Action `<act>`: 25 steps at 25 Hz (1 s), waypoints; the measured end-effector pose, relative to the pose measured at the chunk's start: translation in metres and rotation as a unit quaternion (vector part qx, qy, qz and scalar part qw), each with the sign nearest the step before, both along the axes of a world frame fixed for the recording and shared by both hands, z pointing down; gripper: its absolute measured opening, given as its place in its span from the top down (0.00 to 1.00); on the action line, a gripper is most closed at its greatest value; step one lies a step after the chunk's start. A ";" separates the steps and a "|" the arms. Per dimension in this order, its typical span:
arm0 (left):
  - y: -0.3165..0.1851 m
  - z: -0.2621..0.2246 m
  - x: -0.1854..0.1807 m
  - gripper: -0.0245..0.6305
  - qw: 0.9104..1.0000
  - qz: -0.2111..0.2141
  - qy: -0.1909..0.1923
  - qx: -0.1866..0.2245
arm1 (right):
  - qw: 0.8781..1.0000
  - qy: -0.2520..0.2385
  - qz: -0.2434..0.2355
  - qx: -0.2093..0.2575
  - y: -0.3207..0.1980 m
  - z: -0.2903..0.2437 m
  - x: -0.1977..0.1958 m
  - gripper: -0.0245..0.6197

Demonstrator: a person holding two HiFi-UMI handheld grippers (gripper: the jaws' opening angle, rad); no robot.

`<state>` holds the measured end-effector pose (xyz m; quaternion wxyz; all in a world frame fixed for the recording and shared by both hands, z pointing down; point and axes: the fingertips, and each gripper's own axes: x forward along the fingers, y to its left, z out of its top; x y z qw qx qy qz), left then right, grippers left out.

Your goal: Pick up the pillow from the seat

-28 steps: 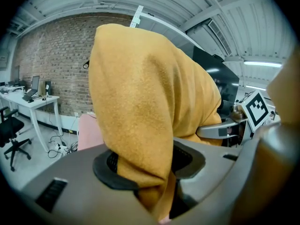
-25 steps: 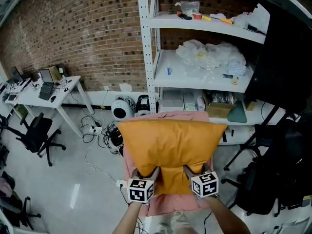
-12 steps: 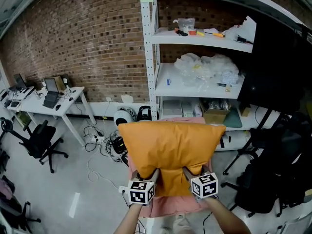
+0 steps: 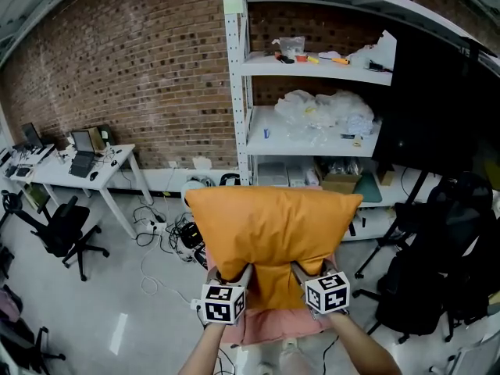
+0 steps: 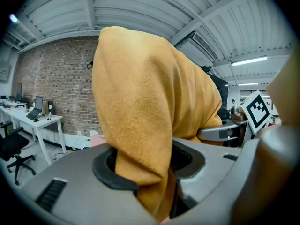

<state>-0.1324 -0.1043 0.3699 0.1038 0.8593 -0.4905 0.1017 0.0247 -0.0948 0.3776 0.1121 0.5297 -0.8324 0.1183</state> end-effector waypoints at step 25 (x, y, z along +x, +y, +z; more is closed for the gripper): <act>0.040 -0.040 0.020 0.66 0.999 0.017 0.011 0.030 | 0.999 -0.002 0.020 0.040 0.046 -0.042 0.021 0.66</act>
